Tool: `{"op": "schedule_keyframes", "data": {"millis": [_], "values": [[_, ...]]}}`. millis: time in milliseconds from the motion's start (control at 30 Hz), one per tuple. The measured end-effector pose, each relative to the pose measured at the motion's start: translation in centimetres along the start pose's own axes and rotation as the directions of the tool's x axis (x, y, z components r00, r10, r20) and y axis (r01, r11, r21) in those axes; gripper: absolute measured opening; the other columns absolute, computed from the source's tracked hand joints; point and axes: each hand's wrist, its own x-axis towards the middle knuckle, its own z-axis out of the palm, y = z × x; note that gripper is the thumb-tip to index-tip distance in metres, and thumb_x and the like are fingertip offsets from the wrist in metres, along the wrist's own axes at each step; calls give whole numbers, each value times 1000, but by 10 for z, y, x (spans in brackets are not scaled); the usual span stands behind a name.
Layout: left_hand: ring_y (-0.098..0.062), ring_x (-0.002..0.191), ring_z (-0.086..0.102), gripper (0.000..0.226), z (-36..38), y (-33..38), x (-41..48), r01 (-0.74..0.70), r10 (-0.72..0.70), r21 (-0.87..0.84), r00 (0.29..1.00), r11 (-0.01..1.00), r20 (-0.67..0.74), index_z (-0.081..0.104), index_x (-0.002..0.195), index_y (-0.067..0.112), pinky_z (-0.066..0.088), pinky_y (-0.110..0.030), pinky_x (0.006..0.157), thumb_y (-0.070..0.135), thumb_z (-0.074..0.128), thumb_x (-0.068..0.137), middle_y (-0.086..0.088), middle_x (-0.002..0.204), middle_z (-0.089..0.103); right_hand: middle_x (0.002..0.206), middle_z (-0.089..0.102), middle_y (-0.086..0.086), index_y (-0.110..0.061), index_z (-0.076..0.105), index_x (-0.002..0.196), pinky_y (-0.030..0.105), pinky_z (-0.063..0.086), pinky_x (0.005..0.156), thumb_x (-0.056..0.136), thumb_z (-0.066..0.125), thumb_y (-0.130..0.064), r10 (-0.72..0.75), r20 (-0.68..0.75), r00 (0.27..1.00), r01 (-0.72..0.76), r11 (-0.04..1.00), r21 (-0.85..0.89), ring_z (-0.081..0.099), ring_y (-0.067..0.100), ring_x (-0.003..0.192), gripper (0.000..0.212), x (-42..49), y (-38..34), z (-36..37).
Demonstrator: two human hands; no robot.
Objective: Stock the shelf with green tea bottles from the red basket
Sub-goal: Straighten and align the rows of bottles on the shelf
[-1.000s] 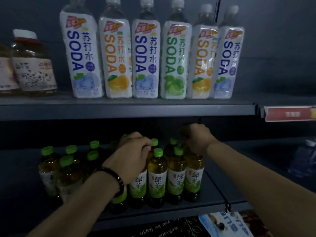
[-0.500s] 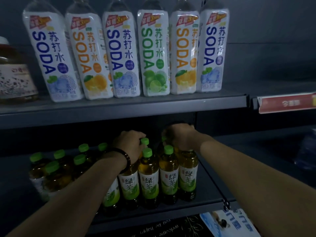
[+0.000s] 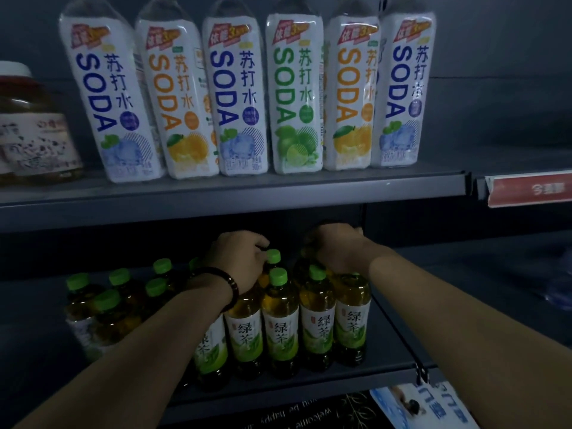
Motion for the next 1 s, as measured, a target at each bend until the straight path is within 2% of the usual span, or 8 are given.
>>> {"op": "schedule_keyframes", "data": {"millis": [67, 200, 333, 467, 667, 833, 900, 1000], "values": [[-13, 111, 67, 28, -13, -9, 0, 36, -36, 21, 999, 999, -13, 73, 129, 28, 56, -29, 99, 24, 61, 104, 4, 125, 74, 137, 63, 1, -37, 64, 139, 59, 18, 121, 107, 48, -48, -23, -26, 999, 24, 1000, 18, 50, 31, 135, 37, -1, -8, 0], [-19, 124, 65, 35, -27, -29, -1, 51, -56, 171, 998, 984, 25, 68, 137, 31, 52, -37, 110, 32, 65, 101, 2, 137, 70, 142, 61, 0, -41, 59, 143, 58, 16, 120, 105, 52, -50, -72, -23, 997, 73, 997, 33, 47, 31, 139, 40, 2, -30, 4], [-20, 126, 64, 40, -22, -36, 1, 75, -81, 70, 994, 995, 77, 69, 137, 24, 51, -40, 112, 26, 73, 97, -1, 139, 68, 145, 60, 0, -44, 58, 143, 66, 11, 122, 102, 60, -43, -80, 2, 997, 79, 996, 27, 45, 32, 142, 41, 11, -42, 13], [-20, 123, 66, 44, -19, -42, 7, 88, -94, 74, 991, 993, 90, 70, 136, 29, 53, -41, 110, 29, 78, 92, 0, 136, 71, 144, 61, 1, -44, 62, 139, 66, 11, 125, 103, 61, -35, -51, -25, 998, 53, 997, 55, 46, 33, 142, 37, 12, -44, 18], [-18, 114, 68, 29, -22, -38, 3, 31, -46, 151, 994, 988, 98, 72, 126, 39, 57, -39, 101, 38, 70, 97, 9, 127, 74, 130, 67, 0, -39, 64, 134, 59, 21, 118, 101, 62, -42, -62, -79, 995, 62, 998, -7, 55, 30, 131, 33, 7, -40, 18], [-14, 117, 67, 38, -25, -33, 2, 32, -46, 127, 993, 991, 112, 70, 131, 39, 54, -31, 101, 44, 73, 94, 13, 129, 73, 135, 64, -2, -38, 59, 141, 60, 20, 121, 102, 59, -47, -50, -50, 998, 48, 998, -33, 53, 28, 134, 40, 4, -40, 10], [-13, 115, 67, 39, -25, -32, 2, 56, -66, 86, 991, 995, 116, 70, 131, 37, 53, -28, 98, 43, 75, 93, 13, 127, 73, 133, 65, -2, -36, 60, 140, 59, 20, 120, 102, 59, -41, -59, -34, 998, 57, 997, -46, 54, 28, 133, 38, 5, -44, 9], [-12, 110, 68, 35, -24, -36, 3, 64, -70, 53, 989, 997, 128, 72, 126, 36, 56, -32, 100, 40, 77, 92, 12, 123, 75, 133, 64, 1, -35, 60, 141, 60, 16, 123, 103, 58, -29, -43, -9, 999, 43, 999, -25, 52, 29, 135, 39, 7, -48, 11]]}}
